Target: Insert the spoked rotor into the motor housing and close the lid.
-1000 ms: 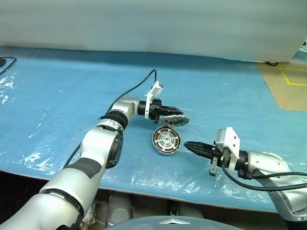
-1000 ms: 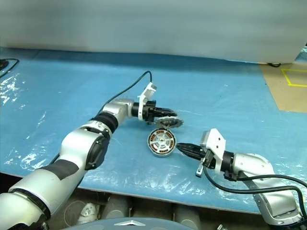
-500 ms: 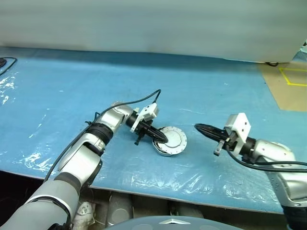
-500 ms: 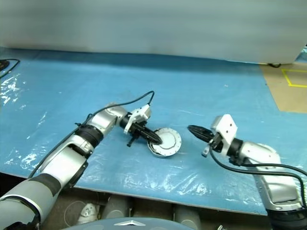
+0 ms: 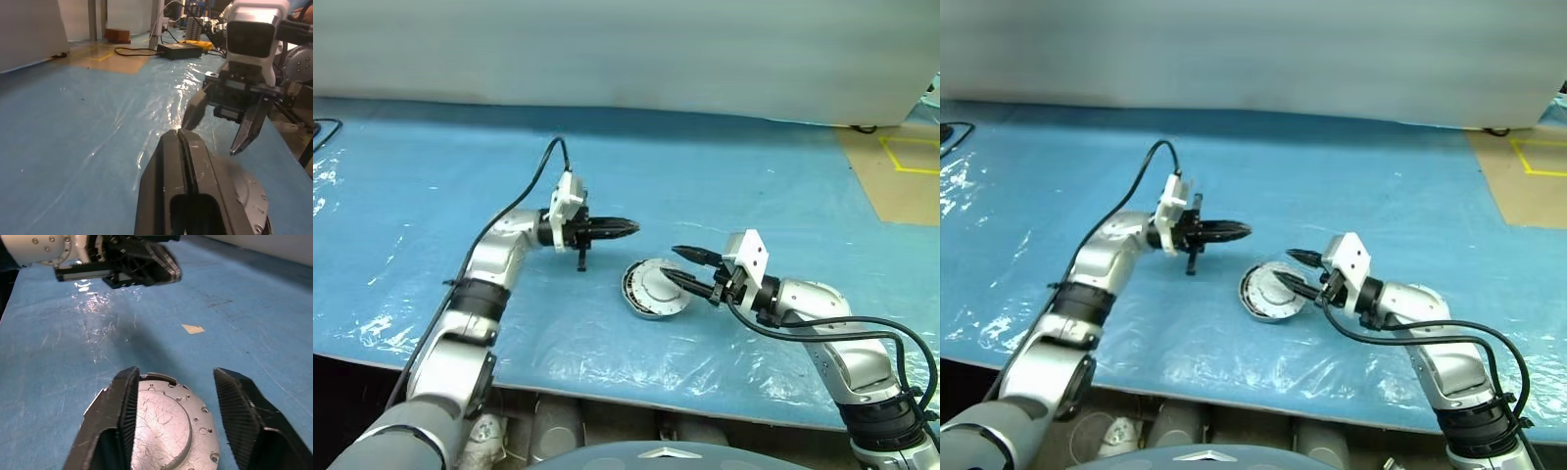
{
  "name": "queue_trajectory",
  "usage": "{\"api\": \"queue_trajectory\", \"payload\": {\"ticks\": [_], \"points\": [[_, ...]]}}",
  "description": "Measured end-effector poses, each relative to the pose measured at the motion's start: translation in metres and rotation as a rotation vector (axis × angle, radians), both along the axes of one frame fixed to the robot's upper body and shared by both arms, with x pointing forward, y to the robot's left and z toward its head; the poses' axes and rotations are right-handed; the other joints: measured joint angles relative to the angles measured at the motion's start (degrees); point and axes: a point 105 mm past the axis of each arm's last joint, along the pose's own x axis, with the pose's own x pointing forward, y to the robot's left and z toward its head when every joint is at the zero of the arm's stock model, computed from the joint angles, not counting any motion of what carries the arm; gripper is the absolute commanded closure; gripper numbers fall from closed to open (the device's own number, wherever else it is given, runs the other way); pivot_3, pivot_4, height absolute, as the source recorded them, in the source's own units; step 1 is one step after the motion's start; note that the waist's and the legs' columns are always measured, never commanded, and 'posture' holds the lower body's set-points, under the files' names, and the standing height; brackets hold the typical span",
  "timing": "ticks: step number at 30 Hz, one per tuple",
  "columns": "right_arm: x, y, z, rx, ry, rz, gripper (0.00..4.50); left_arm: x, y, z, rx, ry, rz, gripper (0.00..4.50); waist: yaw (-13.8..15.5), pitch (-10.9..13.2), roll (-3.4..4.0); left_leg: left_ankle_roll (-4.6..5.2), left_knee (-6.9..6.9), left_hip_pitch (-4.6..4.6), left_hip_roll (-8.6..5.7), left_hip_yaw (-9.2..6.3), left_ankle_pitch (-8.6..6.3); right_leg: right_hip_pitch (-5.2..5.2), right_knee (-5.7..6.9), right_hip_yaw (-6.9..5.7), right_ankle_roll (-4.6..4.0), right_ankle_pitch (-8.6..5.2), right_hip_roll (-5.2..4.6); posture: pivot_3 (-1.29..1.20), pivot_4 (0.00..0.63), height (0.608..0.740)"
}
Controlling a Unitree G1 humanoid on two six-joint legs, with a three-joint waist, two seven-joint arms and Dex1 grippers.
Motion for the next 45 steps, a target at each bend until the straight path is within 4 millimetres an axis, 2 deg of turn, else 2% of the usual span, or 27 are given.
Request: {"api": "queue_trajectory", "payload": {"ticks": [3,9,13,17,20,23,35,45], "points": [[0.000,0.004,-0.004,-0.012,0.022,0.032,0.08,-0.013,0.004,-0.017,0.002,0.054,0.047,4.50,0.1,0.0,-0.01,-0.02,0.04,-0.13,0.10,-0.01,-0.02,-0.11,0.05,-0.06,0.00,0.00,0.06,0.00,0.150,0.740],[0.003,0.006,-0.018,-0.057,0.052,0.043,0.03,-0.024,0.009,-0.023,0.018,0.049,0.124,4.50,0.0,0.0,0.00,-0.14,0.17,-0.01,0.08,0.05,-0.09,-0.06,0.06,0.05,-0.07,-0.04,0.04,0.00,0.150,0.740],[0.004,0.004,-0.029,-0.119,0.057,0.046,0.03,-0.027,0.020,-0.037,0.048,0.083,0.179,4.50,-0.4,0.0,0.00,-0.14,0.17,0.05,0.09,0.09,-0.09,-0.06,0.07,0.13,-0.07,-0.04,0.07,0.00,0.150,0.740],[0.006,0.006,-0.031,-0.140,0.034,0.063,0.03,-0.032,0.030,-0.050,0.056,0.121,0.228,4.50,-0.9,0.0,0.00,-0.14,0.17,0.03,0.08,0.09,-0.09,-0.07,0.07,0.14,-0.06,-0.04,0.08,0.00,0.150,0.740],[0.008,0.010,-0.035,-0.149,0.028,0.072,0.64,-0.037,0.036,-0.059,0.064,0.140,0.256,4.50,-1.1,0.0,0.00,-0.14,0.17,0.05,0.10,0.09,-0.09,-0.06,0.09,0.13,-0.07,-0.04,0.10,0.00,0.150,0.740],[0.009,0.017,-0.038,-0.145,0.019,0.087,1.54,-0.039,0.042,-0.064,0.075,0.156,0.282,4.50,-1.4,0.0,0.00,-0.14,0.20,0.09,0.10,0.10,-0.09,-0.05,0.11,0.17,-0.07,-0.04,0.09,0.00,0.150,0.740],[0.016,0.030,-0.036,-0.149,0.011,0.111,1.54,-0.039,0.046,-0.065,0.072,0.142,0.355,4.50,-1.5,0.0,0.00,-0.14,0.25,0.29,0.12,0.21,-0.09,0.00,0.29,0.37,-0.09,-0.04,0.15,0.00,0.150,0.740],[0.021,0.031,-0.033,-0.188,0.058,0.109,1.54,-0.039,0.047,-0.066,0.071,0.135,0.378,4.50,-1.4,0.0,0.00,-0.14,0.27,0.32,0.11,0.21,-0.09,0.01,0.34,0.39,-0.10,-0.04,0.16,0.00,0.150,0.740]]}}
